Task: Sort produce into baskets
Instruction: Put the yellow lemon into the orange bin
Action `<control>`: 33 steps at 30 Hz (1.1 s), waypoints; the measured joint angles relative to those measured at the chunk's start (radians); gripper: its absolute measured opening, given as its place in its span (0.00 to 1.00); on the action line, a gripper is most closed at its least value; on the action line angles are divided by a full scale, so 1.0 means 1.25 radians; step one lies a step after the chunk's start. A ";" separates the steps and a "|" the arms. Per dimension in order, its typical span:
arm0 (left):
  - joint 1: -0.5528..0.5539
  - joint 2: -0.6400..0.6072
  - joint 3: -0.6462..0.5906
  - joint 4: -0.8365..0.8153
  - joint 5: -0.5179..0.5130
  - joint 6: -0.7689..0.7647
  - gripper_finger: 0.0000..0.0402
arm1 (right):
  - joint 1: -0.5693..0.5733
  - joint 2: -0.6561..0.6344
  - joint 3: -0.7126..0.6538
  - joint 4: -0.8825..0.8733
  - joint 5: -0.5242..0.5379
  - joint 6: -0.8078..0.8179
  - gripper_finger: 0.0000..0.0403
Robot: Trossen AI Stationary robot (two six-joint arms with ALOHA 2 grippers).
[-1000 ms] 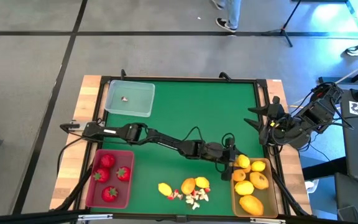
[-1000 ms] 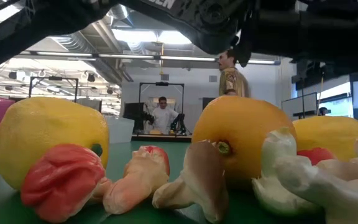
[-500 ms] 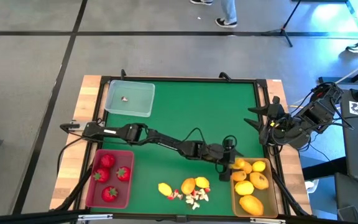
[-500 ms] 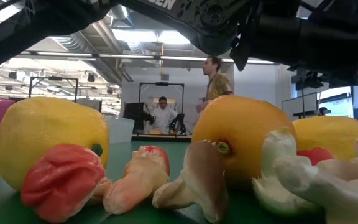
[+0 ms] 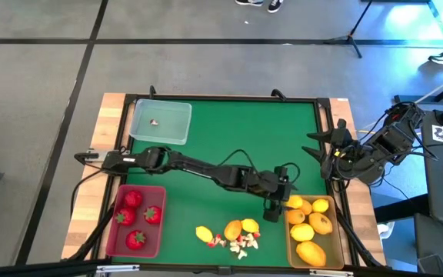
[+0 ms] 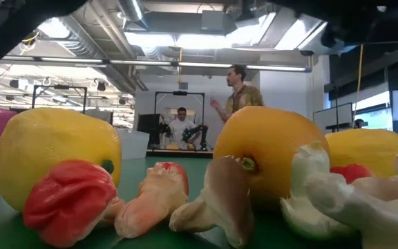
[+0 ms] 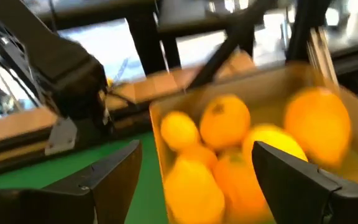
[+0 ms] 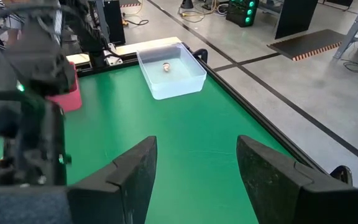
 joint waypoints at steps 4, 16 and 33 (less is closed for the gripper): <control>-0.008 -0.063 -0.002 -0.144 0.019 0.036 0.75 | 0.000 0.000 0.000 0.002 0.000 0.000 0.55; -0.057 -0.163 -0.001 -0.482 0.058 0.008 0.75 | 0.000 0.000 0.000 0.005 0.000 0.001 0.55; -0.130 -0.080 -0.057 -0.436 -0.004 -0.035 0.75 | 0.000 0.007 0.000 0.010 0.000 0.025 0.55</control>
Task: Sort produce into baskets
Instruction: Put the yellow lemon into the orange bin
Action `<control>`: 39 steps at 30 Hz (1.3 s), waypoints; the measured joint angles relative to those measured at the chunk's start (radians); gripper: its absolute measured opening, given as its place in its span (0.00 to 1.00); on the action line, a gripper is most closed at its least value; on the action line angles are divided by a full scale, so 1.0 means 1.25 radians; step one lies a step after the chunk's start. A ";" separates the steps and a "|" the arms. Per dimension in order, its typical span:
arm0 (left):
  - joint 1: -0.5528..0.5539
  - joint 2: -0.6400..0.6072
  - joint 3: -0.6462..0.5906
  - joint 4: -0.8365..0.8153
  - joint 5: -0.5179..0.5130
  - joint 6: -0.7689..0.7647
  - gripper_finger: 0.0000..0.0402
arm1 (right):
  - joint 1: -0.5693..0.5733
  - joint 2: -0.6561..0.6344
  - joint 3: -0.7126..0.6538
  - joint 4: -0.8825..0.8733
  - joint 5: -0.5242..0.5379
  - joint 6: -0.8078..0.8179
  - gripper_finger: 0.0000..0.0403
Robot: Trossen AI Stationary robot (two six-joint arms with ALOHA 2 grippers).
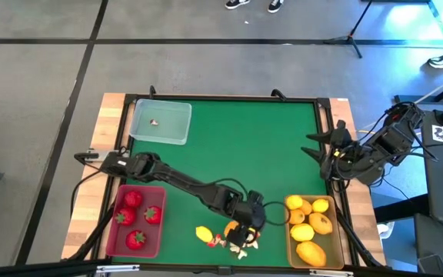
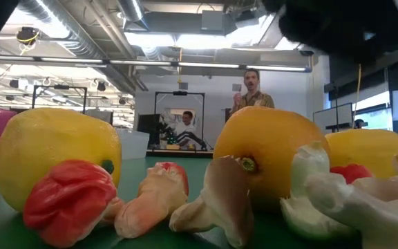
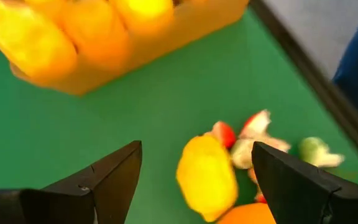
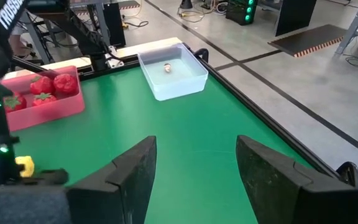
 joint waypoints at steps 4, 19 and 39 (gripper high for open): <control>0.003 0.033 0.000 0.006 -0.002 0.000 0.75 | 0.000 0.012 0.000 0.001 -0.001 0.000 0.55; 0.010 0.080 0.000 -0.011 0.075 -0.021 0.75 | 0.000 0.029 0.000 -0.006 -0.006 0.000 0.55; 0.043 0.107 0.000 -0.005 0.107 -0.021 0.63 | 0.000 0.029 0.000 -0.007 -0.006 -0.001 0.55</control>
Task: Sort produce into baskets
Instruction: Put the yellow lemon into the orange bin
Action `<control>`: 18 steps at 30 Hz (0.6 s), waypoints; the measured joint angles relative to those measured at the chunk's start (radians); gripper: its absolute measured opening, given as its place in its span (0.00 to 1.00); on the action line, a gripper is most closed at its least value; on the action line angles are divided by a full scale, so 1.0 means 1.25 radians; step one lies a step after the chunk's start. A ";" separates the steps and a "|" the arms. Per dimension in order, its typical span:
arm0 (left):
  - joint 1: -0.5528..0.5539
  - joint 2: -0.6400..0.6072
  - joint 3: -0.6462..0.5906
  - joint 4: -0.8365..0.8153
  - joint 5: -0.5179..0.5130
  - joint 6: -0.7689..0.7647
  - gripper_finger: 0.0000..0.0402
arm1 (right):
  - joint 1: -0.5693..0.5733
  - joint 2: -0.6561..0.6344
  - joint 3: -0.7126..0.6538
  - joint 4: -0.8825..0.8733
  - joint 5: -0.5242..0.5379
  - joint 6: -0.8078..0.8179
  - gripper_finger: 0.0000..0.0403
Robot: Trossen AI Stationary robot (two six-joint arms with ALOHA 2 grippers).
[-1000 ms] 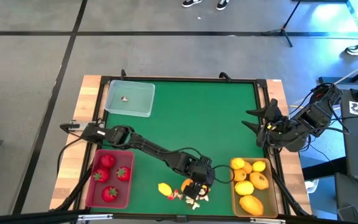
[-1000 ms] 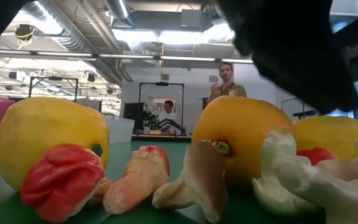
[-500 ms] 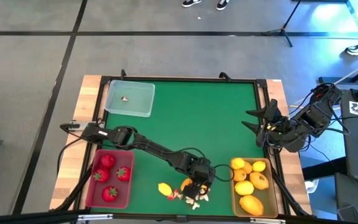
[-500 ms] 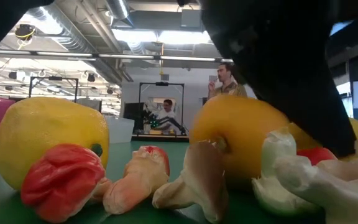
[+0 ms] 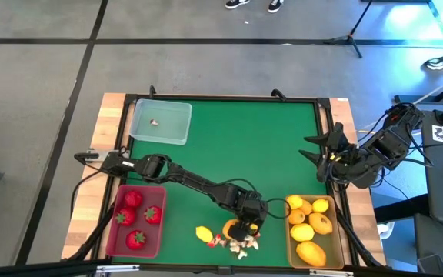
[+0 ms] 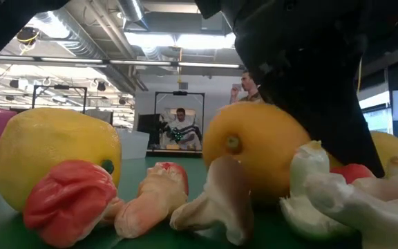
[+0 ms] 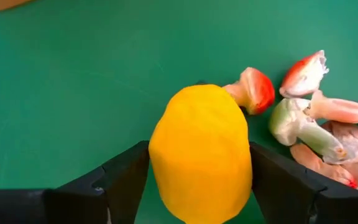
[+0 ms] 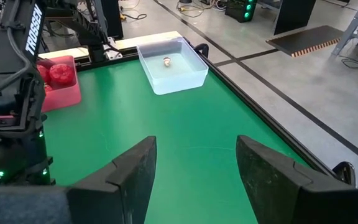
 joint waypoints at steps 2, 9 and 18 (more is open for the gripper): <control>0.003 0.000 0.000 0.001 -0.001 0.004 0.61 | 0.000 0.000 0.000 0.000 0.000 0.000 0.55; 0.021 -0.023 0.008 0.010 -0.047 0.005 0.60 | 0.000 0.000 0.000 0.000 0.000 0.000 0.55; 0.036 -0.027 0.065 0.126 -0.074 0.005 0.60 | 0.000 0.000 0.000 0.001 0.000 0.000 0.55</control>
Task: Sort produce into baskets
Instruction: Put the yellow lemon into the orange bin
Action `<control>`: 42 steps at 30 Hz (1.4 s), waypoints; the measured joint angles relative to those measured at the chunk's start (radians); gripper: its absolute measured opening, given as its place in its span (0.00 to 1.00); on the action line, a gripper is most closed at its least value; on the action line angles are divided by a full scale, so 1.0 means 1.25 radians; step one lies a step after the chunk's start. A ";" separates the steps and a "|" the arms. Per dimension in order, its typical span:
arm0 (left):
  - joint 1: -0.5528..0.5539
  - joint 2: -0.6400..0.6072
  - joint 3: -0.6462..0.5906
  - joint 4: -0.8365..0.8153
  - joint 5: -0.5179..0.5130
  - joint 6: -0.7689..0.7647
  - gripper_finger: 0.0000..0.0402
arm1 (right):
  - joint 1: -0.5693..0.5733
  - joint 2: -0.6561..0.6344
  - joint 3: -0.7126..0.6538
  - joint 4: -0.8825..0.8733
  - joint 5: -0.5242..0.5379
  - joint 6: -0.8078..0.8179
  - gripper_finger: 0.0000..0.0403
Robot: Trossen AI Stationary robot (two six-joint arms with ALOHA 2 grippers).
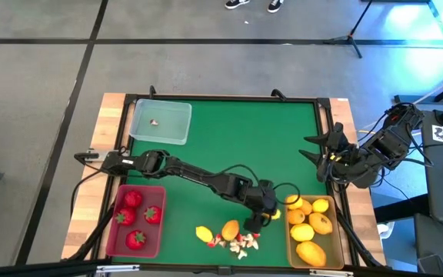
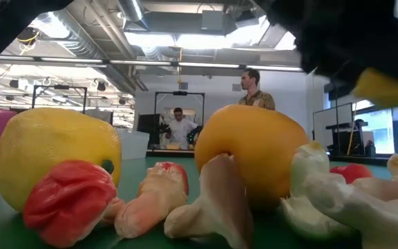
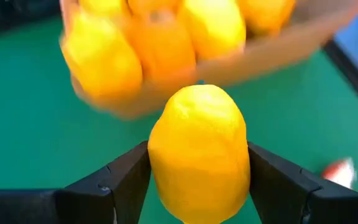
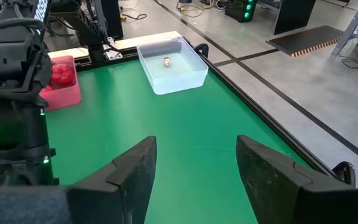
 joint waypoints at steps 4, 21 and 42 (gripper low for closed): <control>-0.004 0.000 0.001 0.103 -0.001 0.014 0.60 | 0.000 0.000 0.000 0.000 0.000 0.000 0.55; 0.000 0.049 0.002 0.479 0.033 0.017 0.60 | 0.000 0.000 0.000 -0.002 0.000 0.000 0.55; 0.015 0.121 0.025 0.731 0.023 -0.036 0.60 | 0.000 0.000 0.000 -0.004 0.000 -0.003 0.55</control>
